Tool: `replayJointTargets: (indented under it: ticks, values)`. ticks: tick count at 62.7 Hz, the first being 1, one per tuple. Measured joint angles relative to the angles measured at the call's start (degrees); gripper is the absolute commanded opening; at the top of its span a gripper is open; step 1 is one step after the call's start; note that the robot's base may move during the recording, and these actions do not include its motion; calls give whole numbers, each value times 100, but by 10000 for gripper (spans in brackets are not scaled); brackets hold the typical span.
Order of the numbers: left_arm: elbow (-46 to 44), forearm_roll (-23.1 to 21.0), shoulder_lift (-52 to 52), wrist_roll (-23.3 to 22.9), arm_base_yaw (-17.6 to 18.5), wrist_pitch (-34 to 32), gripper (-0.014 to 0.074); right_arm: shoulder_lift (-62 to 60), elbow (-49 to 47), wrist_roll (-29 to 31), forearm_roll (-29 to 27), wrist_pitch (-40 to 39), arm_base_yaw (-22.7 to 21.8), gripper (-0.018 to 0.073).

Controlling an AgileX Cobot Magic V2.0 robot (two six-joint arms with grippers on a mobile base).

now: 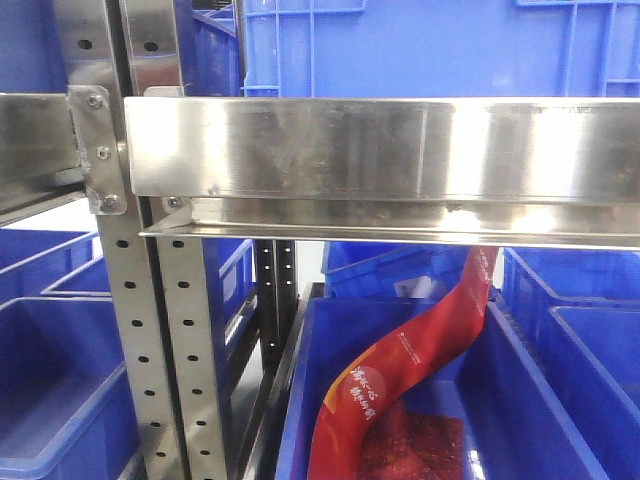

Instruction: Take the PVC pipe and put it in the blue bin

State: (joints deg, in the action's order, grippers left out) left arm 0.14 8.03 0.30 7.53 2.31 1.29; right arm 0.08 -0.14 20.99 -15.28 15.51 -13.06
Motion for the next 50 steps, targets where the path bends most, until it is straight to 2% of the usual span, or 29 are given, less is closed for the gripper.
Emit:
replayJointTargets:
  ticks: [50]
  values:
    - [0,0,0,0,0,0,-111,0,0,0,0,0,7,-167]
